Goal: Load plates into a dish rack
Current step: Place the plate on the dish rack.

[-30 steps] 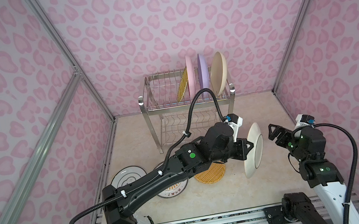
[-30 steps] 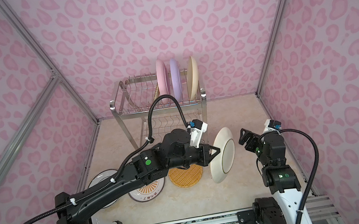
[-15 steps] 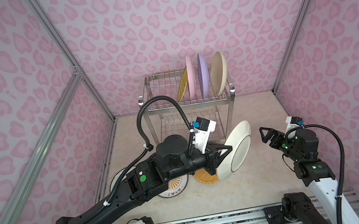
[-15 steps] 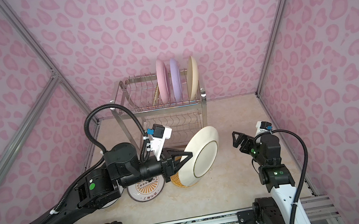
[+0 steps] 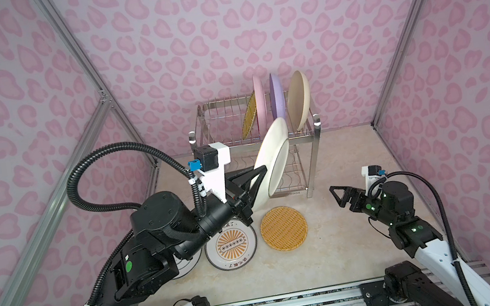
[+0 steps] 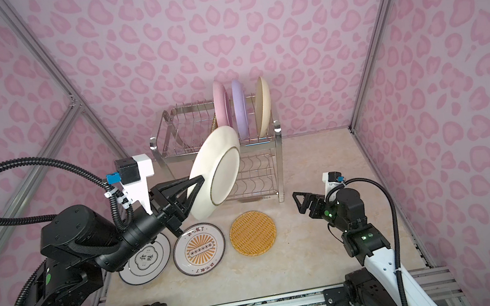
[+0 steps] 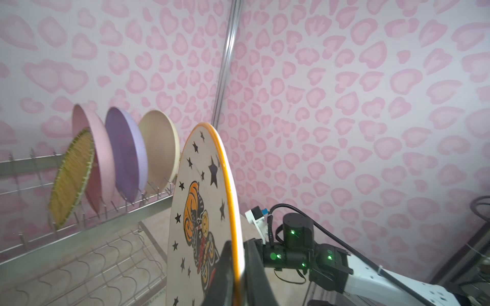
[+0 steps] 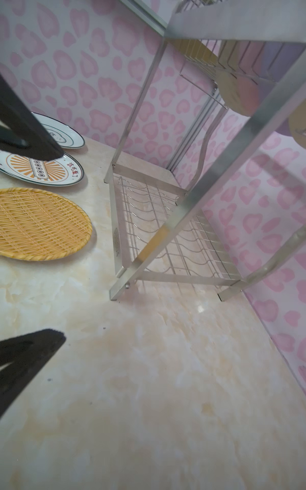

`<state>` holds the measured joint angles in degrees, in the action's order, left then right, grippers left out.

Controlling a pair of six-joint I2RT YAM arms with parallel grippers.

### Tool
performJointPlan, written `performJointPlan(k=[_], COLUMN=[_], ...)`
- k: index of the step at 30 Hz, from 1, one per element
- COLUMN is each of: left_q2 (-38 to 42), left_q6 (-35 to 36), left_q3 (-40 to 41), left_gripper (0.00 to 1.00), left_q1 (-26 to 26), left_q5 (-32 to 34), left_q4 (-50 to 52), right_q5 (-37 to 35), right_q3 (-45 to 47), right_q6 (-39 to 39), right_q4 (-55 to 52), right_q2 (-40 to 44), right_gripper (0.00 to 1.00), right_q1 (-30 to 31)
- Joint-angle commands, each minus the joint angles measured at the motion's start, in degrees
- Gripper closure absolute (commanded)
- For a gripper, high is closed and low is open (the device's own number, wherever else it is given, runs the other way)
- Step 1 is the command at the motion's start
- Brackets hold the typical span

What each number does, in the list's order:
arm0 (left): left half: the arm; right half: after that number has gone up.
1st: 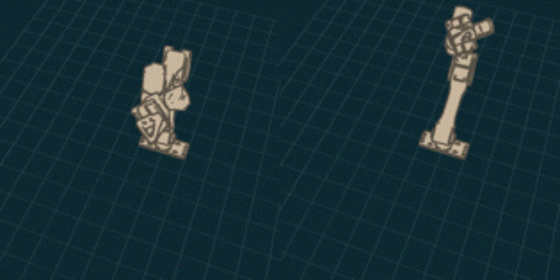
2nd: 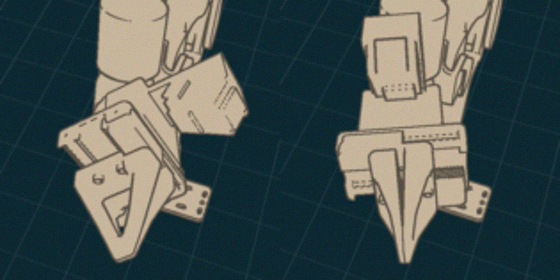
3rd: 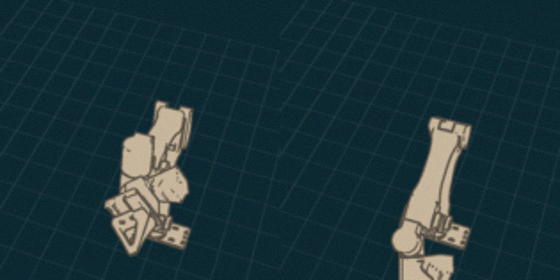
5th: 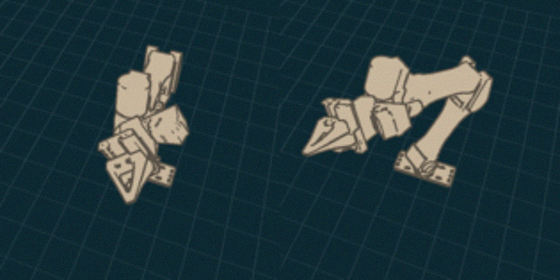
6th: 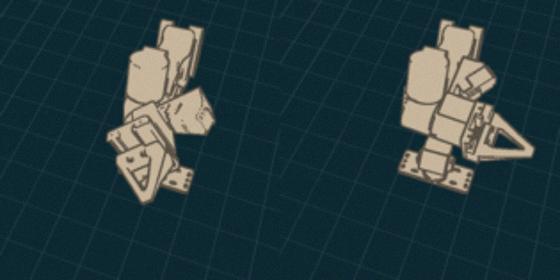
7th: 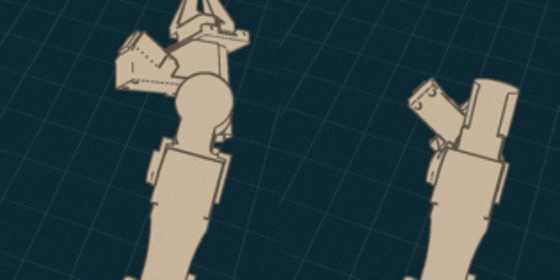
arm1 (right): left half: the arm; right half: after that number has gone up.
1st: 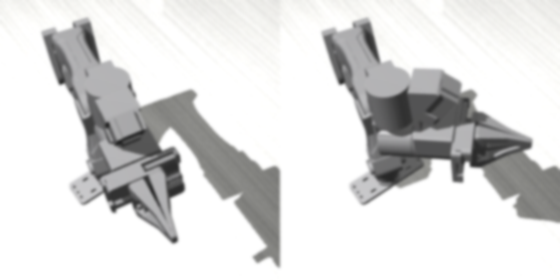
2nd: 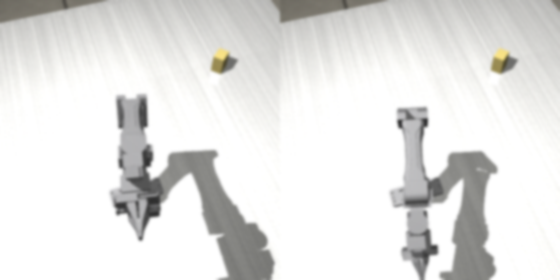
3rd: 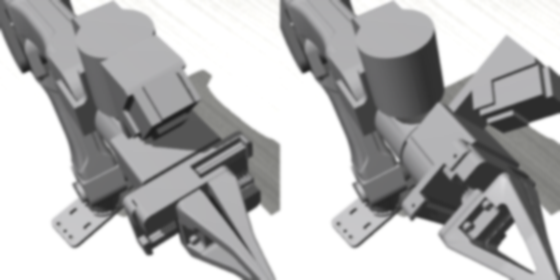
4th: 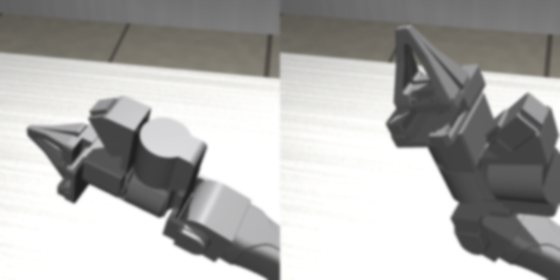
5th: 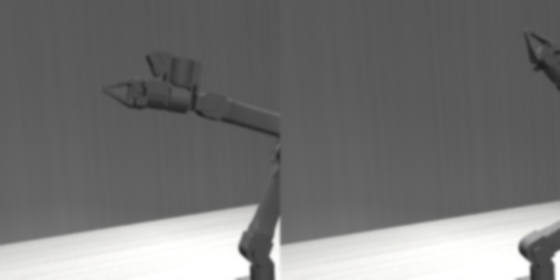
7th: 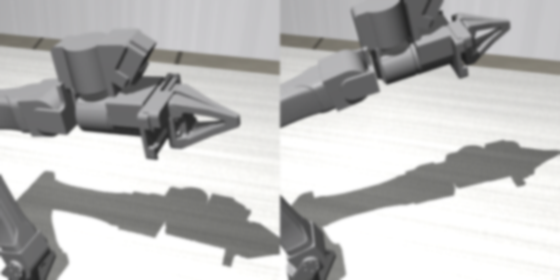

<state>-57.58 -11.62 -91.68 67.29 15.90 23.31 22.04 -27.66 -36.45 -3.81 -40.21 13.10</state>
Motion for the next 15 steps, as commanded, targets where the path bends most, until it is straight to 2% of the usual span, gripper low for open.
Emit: performJointPlan(k=[1,3,7,15], left_q2=[-1.0,-2.8,-6.3,-15.4], left_q6=[8.4,10.0,9.7,2.1], left_q3=[-3.8,-6.8,-12.6,-24.4], left_gripper=[0.96,0.96,0.96,0.96], left_q1=[-0.1,-1.1,-6.1,-25.7], left_q5=[7.9,8.9,6.2,-9.9], left_q4=[-9.3,-8.8,-7.7,-4.9], right_q5=[-3.1,-3.9,-4.6,-5.8], right_q3=[0.5,0.9,2.6,4.1], right_q6=[0.7,0.6,-0.5,-1.5], right_q4=[3.6,4.5,6.6,8.3], right_q2=[-1.3,-2.1,-3.4,-4.6], right_gripper=[0.01,0.01,0.01,0.01], right_q1=[4.3,6.6,8.8,11.6])
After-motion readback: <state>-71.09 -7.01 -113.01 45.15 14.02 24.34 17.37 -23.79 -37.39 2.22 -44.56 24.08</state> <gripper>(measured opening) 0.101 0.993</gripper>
